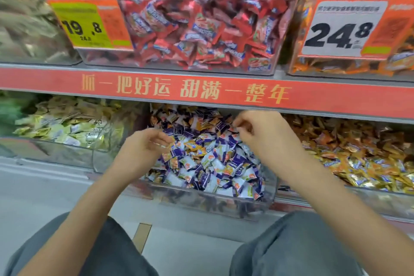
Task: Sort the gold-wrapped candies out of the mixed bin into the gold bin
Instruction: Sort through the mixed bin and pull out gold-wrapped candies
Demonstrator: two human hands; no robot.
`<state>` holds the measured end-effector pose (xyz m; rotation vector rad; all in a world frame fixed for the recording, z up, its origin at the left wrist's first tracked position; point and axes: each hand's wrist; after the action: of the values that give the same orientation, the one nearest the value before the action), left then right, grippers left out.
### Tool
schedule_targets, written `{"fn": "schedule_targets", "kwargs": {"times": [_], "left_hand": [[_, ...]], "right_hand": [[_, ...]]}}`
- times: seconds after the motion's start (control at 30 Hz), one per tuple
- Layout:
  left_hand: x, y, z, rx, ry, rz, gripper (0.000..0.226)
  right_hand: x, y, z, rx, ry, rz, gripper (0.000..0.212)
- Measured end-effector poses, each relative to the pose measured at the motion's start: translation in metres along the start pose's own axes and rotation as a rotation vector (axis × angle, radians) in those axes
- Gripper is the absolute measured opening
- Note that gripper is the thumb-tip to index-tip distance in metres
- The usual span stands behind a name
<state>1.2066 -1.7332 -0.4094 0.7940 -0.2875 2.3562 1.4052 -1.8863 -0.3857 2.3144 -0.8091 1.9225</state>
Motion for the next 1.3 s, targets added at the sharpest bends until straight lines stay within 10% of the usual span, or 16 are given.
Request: {"fn": "schedule_targets", "kwargs": {"times": [0.13, 0.37, 0.63, 0.83, 0.97, 1.3], "left_hand": [[-0.007, -0.03, -0.006, -0.021, -0.123, -0.282, 0.021], [0.019, -0.032, -0.052, -0.063, -0.22, -0.374, 0.033], [0.041, -0.027, -0.071, -0.094, -0.121, -0.345, 0.028], [0.017, -0.023, -0.053, -0.445, -0.242, -0.211, 0.032], [-0.005, -0.027, -0.039, -0.382, -0.319, -0.519, 0.029], [-0.012, -0.046, -0.033, -0.252, -0.295, -0.386, 0.03]], "right_hand": [[-0.034, -0.021, -0.029, 0.172, 0.033, -0.458, 0.042], [-0.086, -0.072, -0.052, 0.365, 0.148, -0.663, 0.066], [-0.082, -0.078, -0.047, 0.228, -0.116, -0.594, 0.009], [-0.072, -0.083, -0.042, 0.032, -0.284, -0.499, 0.013], [-0.07, -0.081, -0.039, -0.133, -0.486, -0.386, 0.016], [-0.049, -0.045, -0.045, -0.321, -0.808, -0.236, 0.018]]}}
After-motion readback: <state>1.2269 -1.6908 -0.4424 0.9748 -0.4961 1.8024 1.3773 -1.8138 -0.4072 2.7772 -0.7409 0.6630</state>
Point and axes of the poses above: each hand's wrist, its own y-axis away from the middle knuckle, its own x-axis out of the back of the hand, z = x × y, and after that the axes turned 8 degrees about y, right-handed
